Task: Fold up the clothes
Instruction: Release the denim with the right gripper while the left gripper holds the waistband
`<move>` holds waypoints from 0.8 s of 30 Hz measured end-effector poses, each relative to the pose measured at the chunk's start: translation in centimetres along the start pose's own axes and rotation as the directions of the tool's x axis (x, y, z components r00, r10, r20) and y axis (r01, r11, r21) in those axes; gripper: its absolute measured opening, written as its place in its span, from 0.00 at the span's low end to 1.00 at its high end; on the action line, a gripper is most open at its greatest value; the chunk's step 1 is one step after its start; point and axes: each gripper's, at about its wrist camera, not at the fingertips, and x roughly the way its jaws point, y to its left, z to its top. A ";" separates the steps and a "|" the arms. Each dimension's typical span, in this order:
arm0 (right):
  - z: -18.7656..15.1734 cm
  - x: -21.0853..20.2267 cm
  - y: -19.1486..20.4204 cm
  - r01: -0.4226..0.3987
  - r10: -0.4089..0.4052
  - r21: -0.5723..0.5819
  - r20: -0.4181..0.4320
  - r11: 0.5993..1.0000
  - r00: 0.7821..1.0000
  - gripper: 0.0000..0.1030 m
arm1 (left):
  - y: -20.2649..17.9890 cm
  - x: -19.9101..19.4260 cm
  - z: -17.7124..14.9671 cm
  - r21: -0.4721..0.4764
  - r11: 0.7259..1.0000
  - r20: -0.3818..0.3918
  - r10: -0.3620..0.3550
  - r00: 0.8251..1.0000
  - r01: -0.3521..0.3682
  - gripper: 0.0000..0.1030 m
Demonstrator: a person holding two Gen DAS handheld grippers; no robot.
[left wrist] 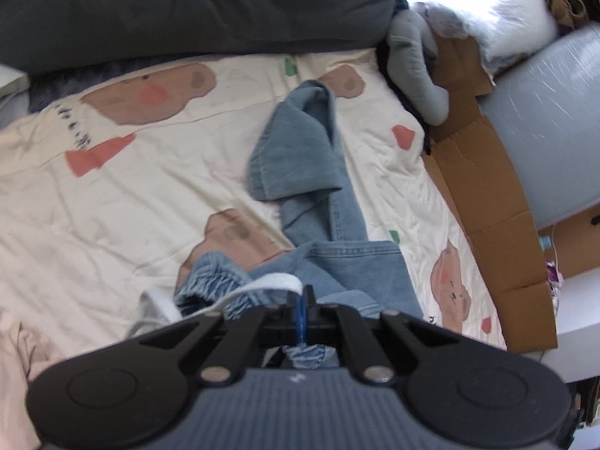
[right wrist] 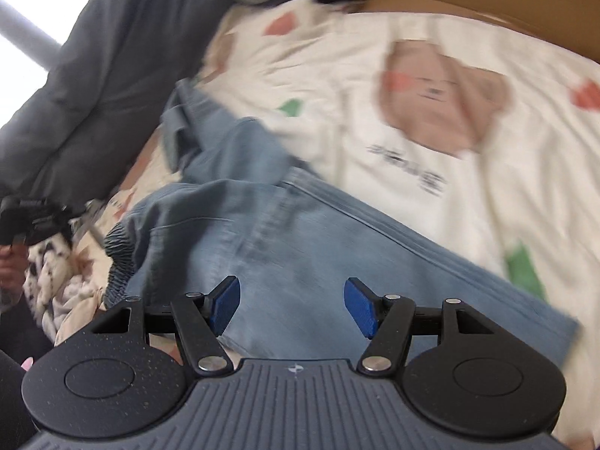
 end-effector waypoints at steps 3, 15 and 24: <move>1.7 2.4 1.6 -0.028 0.027 -0.070 -0.020 0.997 0.999 0.66 | -0.2 0.6 0.4 0.031 1.000 -0.004 0.002 1.000 -0.002 0.00; 7.4 9.9 7.1 -0.112 0.091 -0.289 -0.085 0.951 0.992 0.73 | 6.9 2.9 -0.4 -0.103 0.976 -0.042 0.188 0.981 -0.191 0.61; 9.0 13.3 9.9 -0.156 0.099 -0.411 -0.156 0.898 0.983 0.78 | 11.2 3.7 -1.7 -0.307 0.943 -0.044 0.125 0.991 -0.133 0.71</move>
